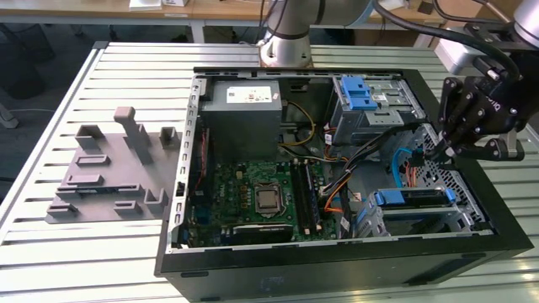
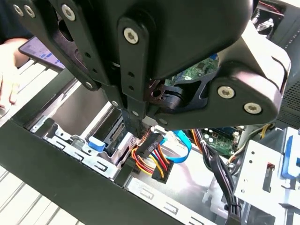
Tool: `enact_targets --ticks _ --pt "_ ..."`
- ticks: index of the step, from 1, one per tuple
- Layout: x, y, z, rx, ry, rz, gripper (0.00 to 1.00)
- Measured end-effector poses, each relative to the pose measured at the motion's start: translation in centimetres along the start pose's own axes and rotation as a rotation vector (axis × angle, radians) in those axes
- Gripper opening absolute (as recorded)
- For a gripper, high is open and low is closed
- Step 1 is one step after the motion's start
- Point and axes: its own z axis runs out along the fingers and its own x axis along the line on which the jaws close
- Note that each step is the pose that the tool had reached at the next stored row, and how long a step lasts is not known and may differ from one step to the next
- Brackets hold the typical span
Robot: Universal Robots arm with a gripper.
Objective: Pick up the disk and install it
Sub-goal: 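Insert the first disk wire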
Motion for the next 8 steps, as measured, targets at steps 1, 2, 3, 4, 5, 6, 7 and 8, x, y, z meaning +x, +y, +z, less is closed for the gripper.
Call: enact_targets --ticks 1,2,3,4,5,6,7,8 --pt "-0.02 0.00 -0.06 0.0006 -0.0003 0.010 0.11" --pt "-0.04 0.00 -0.10 0.0009 -0.0008 0.022 0.11" --pt "-0.05 0.00 -0.10 0.0012 -0.0012 0.035 0.11" --pt "-0.09 0.00 -0.11 0.0014 -0.0011 0.046 0.11" --pt "-0.16 0.01 -0.12 0.0017 -0.0009 0.053 0.11" --pt "-0.27 0.01 -0.11 0.0018 -0.0007 0.059 0.11" --pt "-0.40 0.02 -0.11 0.0020 0.0008 0.062 0.11" --pt "-0.51 0.02 -0.11 0.0023 0.0036 0.064 0.11"
